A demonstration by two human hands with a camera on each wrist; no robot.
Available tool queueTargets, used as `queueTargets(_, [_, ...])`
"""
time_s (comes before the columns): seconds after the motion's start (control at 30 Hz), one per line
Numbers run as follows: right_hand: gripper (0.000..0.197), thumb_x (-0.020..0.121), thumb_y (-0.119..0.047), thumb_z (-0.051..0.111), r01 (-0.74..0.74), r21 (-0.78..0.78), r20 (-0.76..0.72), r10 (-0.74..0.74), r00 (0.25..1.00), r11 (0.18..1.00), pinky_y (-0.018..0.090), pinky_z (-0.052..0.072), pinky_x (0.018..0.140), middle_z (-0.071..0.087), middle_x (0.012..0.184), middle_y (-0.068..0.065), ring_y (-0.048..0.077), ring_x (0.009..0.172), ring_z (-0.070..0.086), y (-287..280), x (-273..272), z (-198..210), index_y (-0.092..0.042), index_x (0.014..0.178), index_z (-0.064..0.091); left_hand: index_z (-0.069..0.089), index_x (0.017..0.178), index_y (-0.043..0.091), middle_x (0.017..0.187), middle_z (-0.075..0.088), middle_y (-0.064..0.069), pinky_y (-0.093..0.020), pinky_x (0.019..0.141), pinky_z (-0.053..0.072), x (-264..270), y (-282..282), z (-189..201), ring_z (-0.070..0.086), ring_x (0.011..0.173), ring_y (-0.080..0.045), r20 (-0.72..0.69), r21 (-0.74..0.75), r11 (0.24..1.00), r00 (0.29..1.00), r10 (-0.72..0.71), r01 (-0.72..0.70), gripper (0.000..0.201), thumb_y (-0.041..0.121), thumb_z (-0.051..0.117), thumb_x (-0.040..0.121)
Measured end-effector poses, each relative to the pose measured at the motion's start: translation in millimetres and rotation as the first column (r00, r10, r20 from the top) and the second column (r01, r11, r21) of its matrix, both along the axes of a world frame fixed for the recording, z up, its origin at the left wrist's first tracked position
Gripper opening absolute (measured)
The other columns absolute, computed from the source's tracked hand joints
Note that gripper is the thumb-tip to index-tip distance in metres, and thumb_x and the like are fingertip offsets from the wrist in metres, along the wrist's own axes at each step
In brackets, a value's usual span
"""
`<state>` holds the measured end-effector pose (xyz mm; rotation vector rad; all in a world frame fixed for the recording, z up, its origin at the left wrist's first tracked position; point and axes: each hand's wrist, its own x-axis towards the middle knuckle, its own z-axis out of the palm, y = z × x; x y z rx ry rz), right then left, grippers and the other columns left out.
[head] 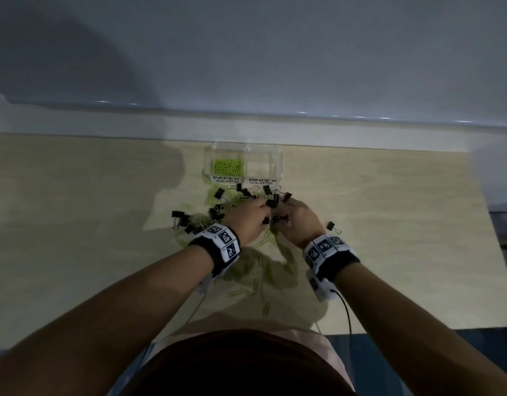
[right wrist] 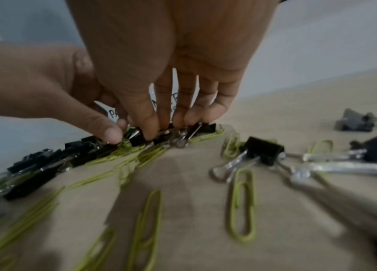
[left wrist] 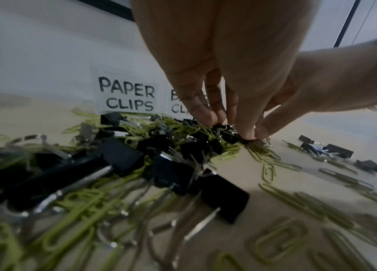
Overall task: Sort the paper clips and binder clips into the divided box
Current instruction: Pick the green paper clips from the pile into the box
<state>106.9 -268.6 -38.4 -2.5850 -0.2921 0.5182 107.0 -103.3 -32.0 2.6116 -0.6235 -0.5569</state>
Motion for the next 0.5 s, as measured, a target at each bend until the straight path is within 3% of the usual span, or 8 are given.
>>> queueTargets(0.1, [0.024, 0.08, -0.017, 0.06, 0.012, -0.096, 0.016, -0.01, 1.0, 0.995, 0.039, 0.049, 0.077, 0.055, 0.107, 0.009, 0.03, 0.101, 0.049, 6, -3, -6, -0.016, 0.103, 0.067, 0.058, 0.111, 0.007, 0.115, 0.046, -0.008, -0.036, 0.08, 0.049, 0, -5, -5, 0.051, 0.099, -0.023, 0.029, 0.076, 0.997, 0.999, 0.015, -0.018, 0.029, 0.024, 0.06, 0.089])
queueTargets(0.2, [0.024, 0.081, -0.015, 0.058, 0.028, -0.131, 0.021, -0.026, 0.999, 0.991, 0.042, 0.049, 0.078, 0.052, 0.109, 0.011, 0.032, 0.101, 0.047, 7, -4, -9, -0.014, 0.104, 0.066, 0.057, 0.109, 0.009, 0.117, 0.043, -0.008, -0.038, 0.078, 0.051, 0, -5, -7, 0.049, 0.102, -0.025, 0.01, 0.108, 0.993, 0.999, 0.043, -0.044, 0.03, 0.026, 0.064, 0.086])
queueTargets(0.33, [0.02, 0.074, -0.014, 0.065, 0.043, -0.059, 0.085, -0.038, 0.996, 0.997, 0.042, 0.049, 0.073, 0.052, 0.098, 0.011, 0.032, 0.094, 0.048, 4, -11, -9, -0.012, 0.093, 0.066, 0.057, 0.104, 0.017, 0.111, 0.043, -0.001, -0.027, 0.069, 0.046, -3, 1, -6, 0.051, 0.095, -0.019, -0.058, -0.029, 0.989, 0.988, 0.144, -0.146, 0.028, 0.028, 0.068, 0.08])
queueTargets(0.43, [0.021, 0.067, -0.024, 0.07, 0.061, 0.023, 0.159, -0.064, 0.985, 0.998, 0.041, 0.049, 0.07, 0.054, 0.094, 0.008, 0.028, 0.087, 0.049, -10, -18, -7, -0.012, 0.082, 0.063, 0.056, 0.102, 0.018, 0.111, 0.045, 0.005, -0.023, 0.081, 0.042, -8, 22, 1, 0.047, 0.097, -0.011, -0.064, -0.168, 0.953, 0.968, 0.244, -0.251, 0.028, 0.029, 0.07, 0.08])
queueTargets(0.5, [0.02, 0.067, -0.025, 0.07, 0.149, 0.071, 0.194, -0.16, 0.968, 0.986, 0.039, 0.048, 0.07, 0.053, 0.092, 0.006, 0.026, 0.085, 0.05, -26, -19, -4, -0.013, 0.08, 0.061, 0.055, 0.104, 0.017, 0.112, 0.044, 0.006, -0.025, 0.09, 0.039, -11, 44, 5, 0.043, 0.103, -0.009, -0.018, -0.184, 0.927, 0.944, 0.33, -0.328, 0.029, 0.026, 0.069, 0.08])
